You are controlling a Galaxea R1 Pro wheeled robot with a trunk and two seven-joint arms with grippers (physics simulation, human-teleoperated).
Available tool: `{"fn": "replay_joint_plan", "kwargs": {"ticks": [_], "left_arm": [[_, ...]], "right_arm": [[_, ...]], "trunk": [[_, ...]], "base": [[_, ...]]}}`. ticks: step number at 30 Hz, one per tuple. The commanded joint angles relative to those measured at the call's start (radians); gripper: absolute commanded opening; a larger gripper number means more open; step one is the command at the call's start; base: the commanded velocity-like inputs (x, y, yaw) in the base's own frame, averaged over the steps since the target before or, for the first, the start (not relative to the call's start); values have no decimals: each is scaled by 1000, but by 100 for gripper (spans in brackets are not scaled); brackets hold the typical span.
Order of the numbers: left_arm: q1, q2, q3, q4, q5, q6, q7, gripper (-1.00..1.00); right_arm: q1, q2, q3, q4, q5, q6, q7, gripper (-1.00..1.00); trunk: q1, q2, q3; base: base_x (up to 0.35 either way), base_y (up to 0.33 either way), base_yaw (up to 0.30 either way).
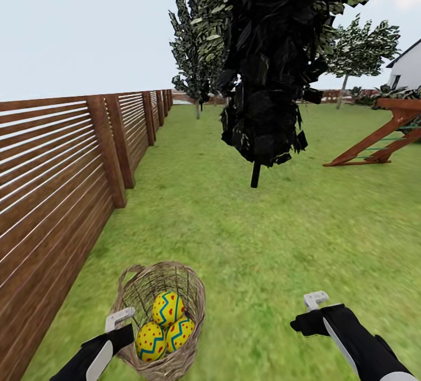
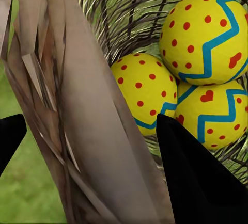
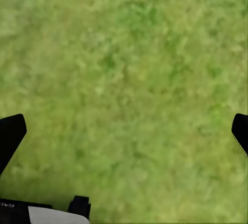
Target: Take the three Easter eggs out of the wicker basket on the lawn in the garden, then place them on the lawn next to a single tree (choose any tree) so that all three eggs are next to the same tree and none are left in the basket.
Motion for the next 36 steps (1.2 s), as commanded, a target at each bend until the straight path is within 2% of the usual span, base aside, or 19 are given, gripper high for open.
{"fn": "replay_joint_plan", "kwargs": {"ticks": [1,5,9,36], "left_arm": [[-1,0,0,-3,11,6,4,-100],[-1,1,0,-2,11,5,5,-100],[-1,0,-1,-3,11,4,8,-100],[-1,-7,-3,-5,8,9,8,-100]], "right_arm": [[-1,-1,3,-1,0,5,1,100],[-1,1,4,-1,7,7,1,100],[-1,3,6,-1,10,49,1,100],[-1,2,3,5,6,51,1,100]], "trunk": [[1,-1,-2],[1,-1,-2],[1,-1,-2],[1,-1,-2]], "base": [[339,0,0],[339,0,0],[339,0,0],[339,0,0]]}}
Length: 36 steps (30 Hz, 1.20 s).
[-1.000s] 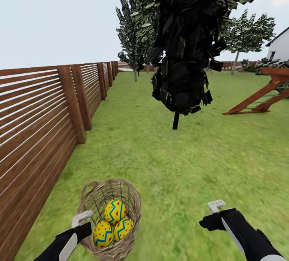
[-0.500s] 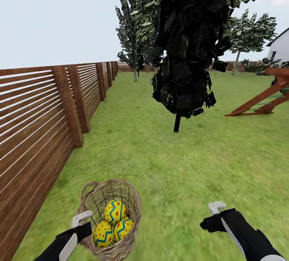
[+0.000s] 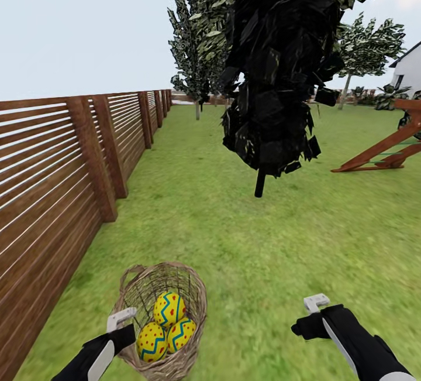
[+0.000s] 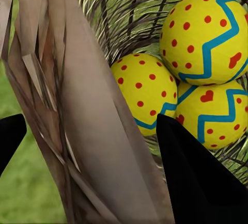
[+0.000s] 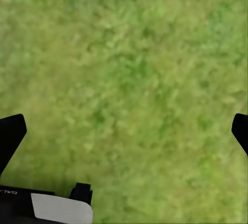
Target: Take the three Easter eggs out of the wicker basket on the lawn in the garden, then place them on the lawn next to a single tree (choose any tree) so that all three eggs are next to the same tree and none are left in the basket.
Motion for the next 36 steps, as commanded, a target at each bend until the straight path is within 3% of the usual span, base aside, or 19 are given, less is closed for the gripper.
{"fn": "replay_joint_plan", "kwargs": {"ticks": [1,36], "left_arm": [[0,-1,1,-3,11,6,4,-100],[0,1,0,-2,11,6,4,-100]], "right_arm": [[-1,-1,3,-2,0,5,2,100],[-1,7,7,2,3,5,2,100]], "trunk": [[1,-1,-2],[1,-1,-2]], "base": [[339,0,0],[339,0,0]]}}
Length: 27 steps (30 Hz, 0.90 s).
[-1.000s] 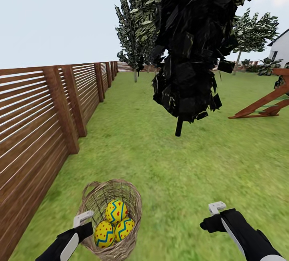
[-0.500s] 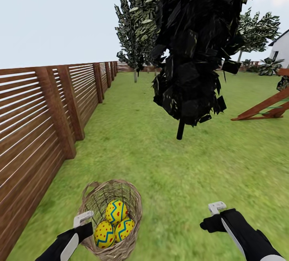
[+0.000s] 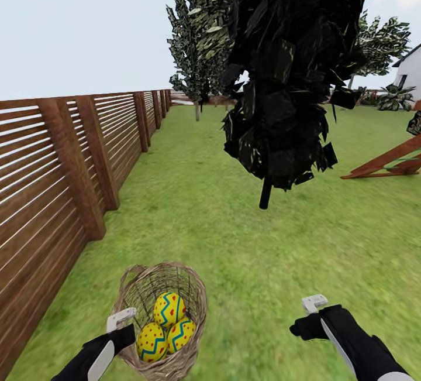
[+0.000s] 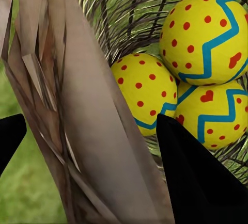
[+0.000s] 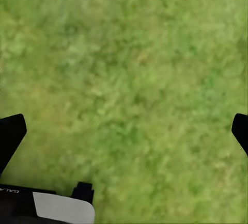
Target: Take the three Easter eggs out of the wicker basket on the lawn in the garden, then place them on the lawn next to a single tree (choose any tree) so that all three eggs are next to the same tree and none are left in the basket.
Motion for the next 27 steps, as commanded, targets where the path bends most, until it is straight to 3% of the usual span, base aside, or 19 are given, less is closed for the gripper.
{"fn": "replay_joint_plan", "kwargs": {"ticks": [1,27], "left_arm": [[0,0,0,-3,11,6,5,-100],[0,-1,0,-2,9,6,5,-100]], "right_arm": [[0,-1,3,-1,0,5,2,100],[-1,-1,2,0,1,3,2,100]], "trunk": [[1,-1,-2],[1,-1,-2]], "base": [[339,0,0],[339,0,19]]}}
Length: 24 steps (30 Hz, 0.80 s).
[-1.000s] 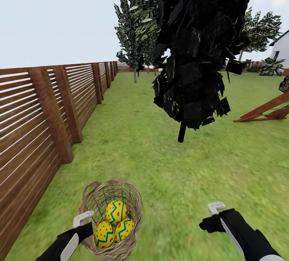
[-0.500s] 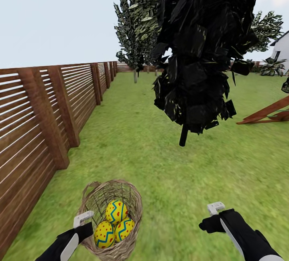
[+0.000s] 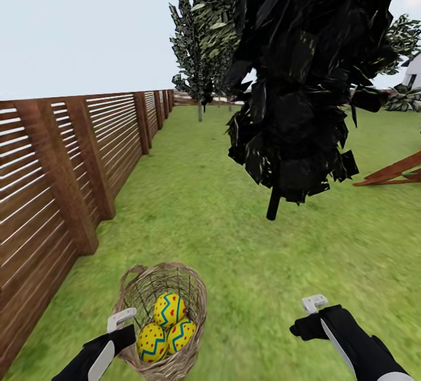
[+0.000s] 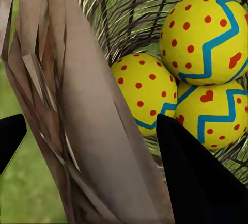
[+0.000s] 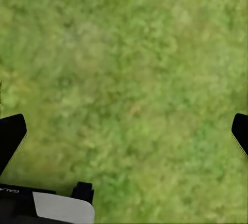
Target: Take the three Easter eggs out of the wicker basket on the lawn in the garden, then place them on the lawn next to a single tree (choose any tree) so that all three eggs are next to the same tree and none are left in the basket.
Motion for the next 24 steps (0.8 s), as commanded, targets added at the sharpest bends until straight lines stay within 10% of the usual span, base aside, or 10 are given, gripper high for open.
{"fn": "replay_joint_plan", "kwargs": {"ticks": [1,24], "left_arm": [[0,-1,0,-3,13,5,4,-100],[-1,-5,0,-3,13,5,4,-100]], "right_arm": [[-1,-2,3,-2,-1,5,2,100],[0,-2,3,-3,0,6,2,100]], "trunk": [[1,-1,-2],[1,-1,-2]], "base": [[339,0,97],[339,1,117]]}}
